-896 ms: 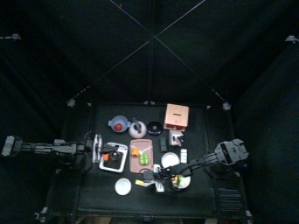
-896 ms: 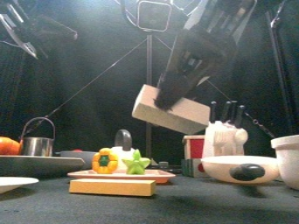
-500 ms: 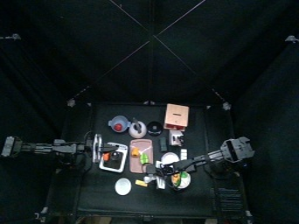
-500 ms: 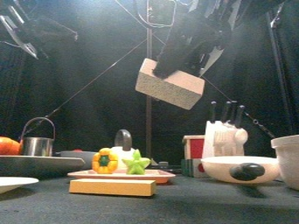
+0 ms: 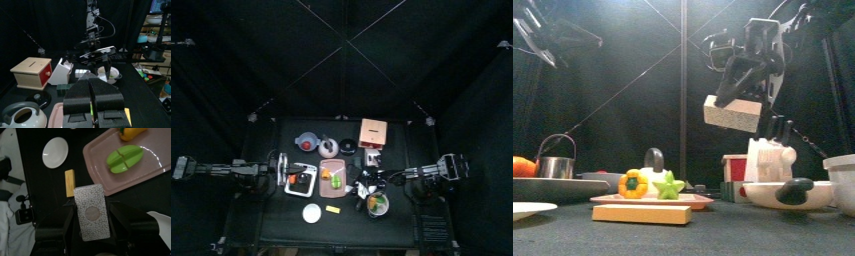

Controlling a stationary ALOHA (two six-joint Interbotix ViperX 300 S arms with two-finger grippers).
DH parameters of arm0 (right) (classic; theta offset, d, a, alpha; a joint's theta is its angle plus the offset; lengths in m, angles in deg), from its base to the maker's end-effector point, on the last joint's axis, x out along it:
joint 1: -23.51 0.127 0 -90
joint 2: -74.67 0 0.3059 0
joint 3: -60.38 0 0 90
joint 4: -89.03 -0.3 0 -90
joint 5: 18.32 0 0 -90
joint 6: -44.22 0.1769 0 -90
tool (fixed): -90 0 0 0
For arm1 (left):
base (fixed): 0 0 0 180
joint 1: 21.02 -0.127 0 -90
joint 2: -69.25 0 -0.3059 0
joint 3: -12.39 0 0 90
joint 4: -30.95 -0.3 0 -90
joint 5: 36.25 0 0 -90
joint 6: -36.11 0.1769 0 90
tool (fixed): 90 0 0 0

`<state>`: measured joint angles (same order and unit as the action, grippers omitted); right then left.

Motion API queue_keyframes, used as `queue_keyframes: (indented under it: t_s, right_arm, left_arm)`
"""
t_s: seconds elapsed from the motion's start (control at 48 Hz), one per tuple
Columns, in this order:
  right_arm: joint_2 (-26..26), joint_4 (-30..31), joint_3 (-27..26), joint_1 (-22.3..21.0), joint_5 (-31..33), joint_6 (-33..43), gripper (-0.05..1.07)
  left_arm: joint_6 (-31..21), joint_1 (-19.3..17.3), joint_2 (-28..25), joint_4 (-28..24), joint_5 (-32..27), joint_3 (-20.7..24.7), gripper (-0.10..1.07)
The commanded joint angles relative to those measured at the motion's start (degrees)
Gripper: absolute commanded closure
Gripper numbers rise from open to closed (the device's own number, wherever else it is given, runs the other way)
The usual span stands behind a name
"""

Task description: Place rice block in pan

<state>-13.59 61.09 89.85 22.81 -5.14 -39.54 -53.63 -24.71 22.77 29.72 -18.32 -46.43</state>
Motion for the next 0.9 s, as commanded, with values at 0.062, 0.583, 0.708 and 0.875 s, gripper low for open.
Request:
queue_keyframes:
  t_s: [0.062, 0.583, 0.708, 0.875]
  right_arm:
    - [-2.5, 1.8, -2.0, -1.2, 6.1, 4.4, 0.48]
    - [-1.9, 31.9, -2.3, -0.5, 15.2, 28.2, 0.47]
    - [-1.8, 36.8, -0.6, 1.4, 14.2, 33.2, 0.47]
    - [-1.8, 41.4, 1.3, 4.0, 14.2, 37.5, 0.47]
  left_arm:
    - [0.0, -0.4, -0.2, -0.1, 0.4, 0.8, 0.97]
    - [0.0, -0.7, -0.2, -0.1, 0.4, 0.5, 0.97]
    - [0.0, -0.7, -0.2, -0.1, 0.4, 0.5, 0.97]
    - [0.0, -0.8, -0.2, -0.1, 0.5, 0.4, 0.97]
